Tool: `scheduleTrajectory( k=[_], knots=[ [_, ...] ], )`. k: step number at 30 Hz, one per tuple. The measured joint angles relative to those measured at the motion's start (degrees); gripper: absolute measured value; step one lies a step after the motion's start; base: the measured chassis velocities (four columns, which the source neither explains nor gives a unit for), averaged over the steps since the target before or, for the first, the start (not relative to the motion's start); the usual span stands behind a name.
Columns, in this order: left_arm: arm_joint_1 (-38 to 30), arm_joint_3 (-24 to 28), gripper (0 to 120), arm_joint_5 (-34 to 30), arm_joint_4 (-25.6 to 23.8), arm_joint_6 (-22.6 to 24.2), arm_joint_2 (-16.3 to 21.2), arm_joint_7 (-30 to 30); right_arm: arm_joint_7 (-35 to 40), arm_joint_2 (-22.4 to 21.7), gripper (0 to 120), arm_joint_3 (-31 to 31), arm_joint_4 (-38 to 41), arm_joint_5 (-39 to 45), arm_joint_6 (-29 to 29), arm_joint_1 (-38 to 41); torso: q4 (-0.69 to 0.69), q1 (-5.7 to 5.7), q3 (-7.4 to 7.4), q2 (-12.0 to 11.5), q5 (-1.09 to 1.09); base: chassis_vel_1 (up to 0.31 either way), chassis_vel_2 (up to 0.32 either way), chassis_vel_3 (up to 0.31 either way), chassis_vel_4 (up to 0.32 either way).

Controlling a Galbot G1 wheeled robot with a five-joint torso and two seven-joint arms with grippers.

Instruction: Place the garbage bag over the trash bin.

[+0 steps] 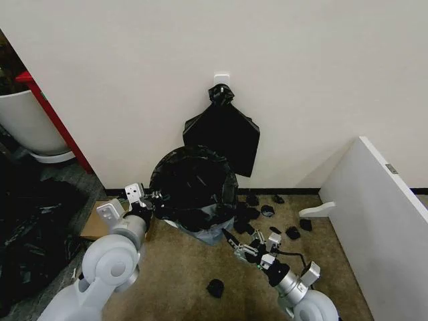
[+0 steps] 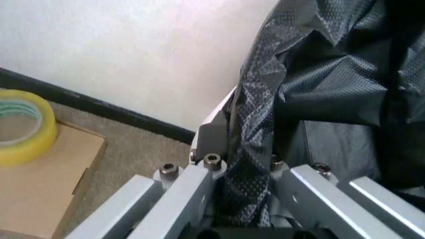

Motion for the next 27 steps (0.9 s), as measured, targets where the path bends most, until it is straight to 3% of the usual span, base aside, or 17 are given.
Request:
scheduleTrajectory(
  k=[5,16,19,24,27],
  knots=[
    [0.06,-0.12,1,0.0,-0.32,-0.07,0.09,0.04,0.56,0.6,98,-0.78,0.72,0.34,-0.78,-0.24,0.0,0.0,0.0,0.0,0.0,0.0,0.0,0.0,0.0],
    [0.29,0.08,1,0.16,-0.75,-0.14,0.2,0.09,0.8,1.18,53,-0.99,0.53,0.1,-1.24,0.32,0.0,0.0,0.0,0.0,0.0,0.0,0.0,0.0,0.0],
    [0.29,0.14,1,0.22,-0.75,-0.15,0.2,0.1,-0.25,1.22,47,-0.95,-0.01,-0.12,-1.05,0.42,0.0,0.0,0.0,0.0,0.0,0.0,0.0,0.0,0.0],
    [0.26,0.27,1,0.32,-0.75,-0.18,0.12,0.13,-5.48,1.36,24,-0.74,-2.11,-0.59,-0.52,0.93,0.0,0.0,0.0,0.0,0.01,0.0,0.0,0.0,0.0],
    [0.26,0.3,1,0.34,-0.75,-0.22,0.02,0.15,-6.98,1.6,16,-0.69,-2.86,-0.83,-0.37,1.18,0.0,0.0,0.0,0.0,0.01,0.0,0.0,0.0,0.0]
  ],
)
